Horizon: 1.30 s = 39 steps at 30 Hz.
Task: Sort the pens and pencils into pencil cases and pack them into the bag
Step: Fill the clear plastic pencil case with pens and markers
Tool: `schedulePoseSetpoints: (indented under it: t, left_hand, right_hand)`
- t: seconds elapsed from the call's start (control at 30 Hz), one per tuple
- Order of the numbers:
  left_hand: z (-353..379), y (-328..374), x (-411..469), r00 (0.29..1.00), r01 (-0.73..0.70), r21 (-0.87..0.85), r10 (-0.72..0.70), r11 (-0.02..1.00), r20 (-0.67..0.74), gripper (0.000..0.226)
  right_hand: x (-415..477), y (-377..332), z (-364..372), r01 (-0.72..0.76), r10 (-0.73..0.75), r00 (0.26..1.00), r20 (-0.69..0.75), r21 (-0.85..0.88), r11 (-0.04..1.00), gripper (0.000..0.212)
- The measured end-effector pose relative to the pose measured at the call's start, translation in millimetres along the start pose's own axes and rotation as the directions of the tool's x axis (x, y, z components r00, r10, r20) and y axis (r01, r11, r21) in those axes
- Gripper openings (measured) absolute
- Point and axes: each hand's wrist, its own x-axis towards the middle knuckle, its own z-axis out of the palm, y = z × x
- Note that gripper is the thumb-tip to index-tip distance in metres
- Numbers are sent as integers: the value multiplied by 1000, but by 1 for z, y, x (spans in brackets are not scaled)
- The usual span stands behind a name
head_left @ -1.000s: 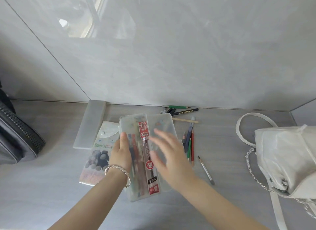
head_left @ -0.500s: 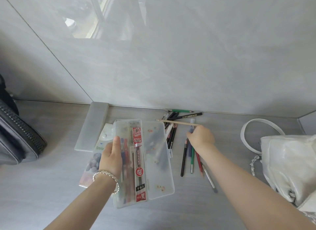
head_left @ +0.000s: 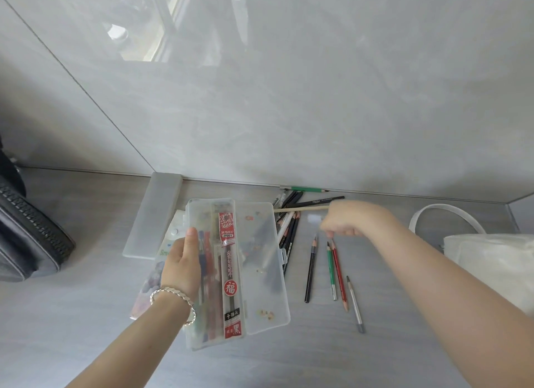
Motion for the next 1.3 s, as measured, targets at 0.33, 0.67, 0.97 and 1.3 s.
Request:
schedulePoseSetpoints:
  t: [0.33, 0.67, 0.97, 1.3]
  left_hand:
    - [-11, 0, 17, 999, 25, -11, -25, 1000, -39, 40]
    - [-21, -5, 19, 997, 58, -10, -59, 998, -56, 52]
    - [-3, -6, 6, 984, 156, 5, -156, 988, 91, 76]
    - [3, -4, -8, 988, 120, -112, -108, 987, 110, 82]
  right_hand:
    - [54, -22, 11, 268, -294, 842, -451, -123, 956, 7]
    - [26, -21, 26, 411, -409, 659, -632, -152, 899, 17]
    - [-75, -48, 96, 731, -838, 2, -546, -571, 374, 30]
    - [-110, -49, 98, 821, -624, 509, -593, 117, 558, 16]
